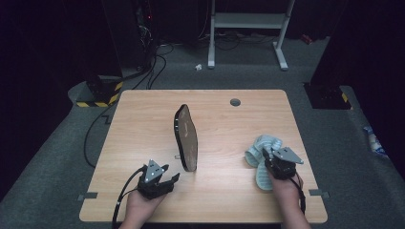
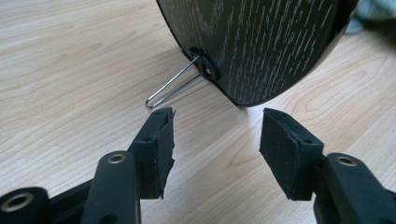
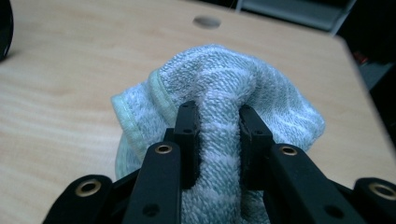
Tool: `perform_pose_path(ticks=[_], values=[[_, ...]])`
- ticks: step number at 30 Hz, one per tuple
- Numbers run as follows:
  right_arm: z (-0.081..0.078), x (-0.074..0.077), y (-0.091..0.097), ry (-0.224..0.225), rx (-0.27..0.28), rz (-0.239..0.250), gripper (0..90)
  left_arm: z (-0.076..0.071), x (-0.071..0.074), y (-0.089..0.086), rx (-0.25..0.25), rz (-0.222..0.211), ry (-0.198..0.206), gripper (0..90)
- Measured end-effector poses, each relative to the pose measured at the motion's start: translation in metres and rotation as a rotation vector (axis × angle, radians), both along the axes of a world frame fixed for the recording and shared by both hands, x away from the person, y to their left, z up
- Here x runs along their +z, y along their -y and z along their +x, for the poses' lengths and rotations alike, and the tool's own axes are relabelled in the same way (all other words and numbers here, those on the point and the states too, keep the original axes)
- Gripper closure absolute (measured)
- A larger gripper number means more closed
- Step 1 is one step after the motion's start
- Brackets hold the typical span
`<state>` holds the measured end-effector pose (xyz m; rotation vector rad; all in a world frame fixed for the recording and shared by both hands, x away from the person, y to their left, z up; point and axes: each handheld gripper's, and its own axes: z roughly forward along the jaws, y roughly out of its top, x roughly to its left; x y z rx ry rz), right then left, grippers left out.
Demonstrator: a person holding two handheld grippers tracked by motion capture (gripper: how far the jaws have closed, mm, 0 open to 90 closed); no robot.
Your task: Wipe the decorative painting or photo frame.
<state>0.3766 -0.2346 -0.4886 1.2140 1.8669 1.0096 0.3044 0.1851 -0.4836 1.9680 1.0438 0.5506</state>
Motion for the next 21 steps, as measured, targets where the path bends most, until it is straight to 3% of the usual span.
perform_pose_path(ticks=[3,8,11,14,21], values=[[0.001,0.003,0.004,0.020,-0.018,-0.023,72.5,0.000,-0.001,0.000,0.003,0.001,-0.005,44.7],[0.010,-0.016,0.009,-0.058,-0.048,-0.083,71.4,-0.001,0.000,0.002,-0.002,-0.004,-0.004,44.7],[0.015,-0.024,0.012,-0.120,-0.066,-0.086,68.6,-0.002,0.002,0.004,-0.011,-0.008,-0.006,44.8],[0.017,-0.027,0.015,-0.143,-0.075,-0.083,64.8,-0.003,0.004,0.006,-0.020,-0.022,-0.001,44.8],[0.013,-0.021,0.014,-0.146,-0.057,-0.030,38.8,-0.008,0.014,0.010,-0.039,-0.054,0.023,42.0]])
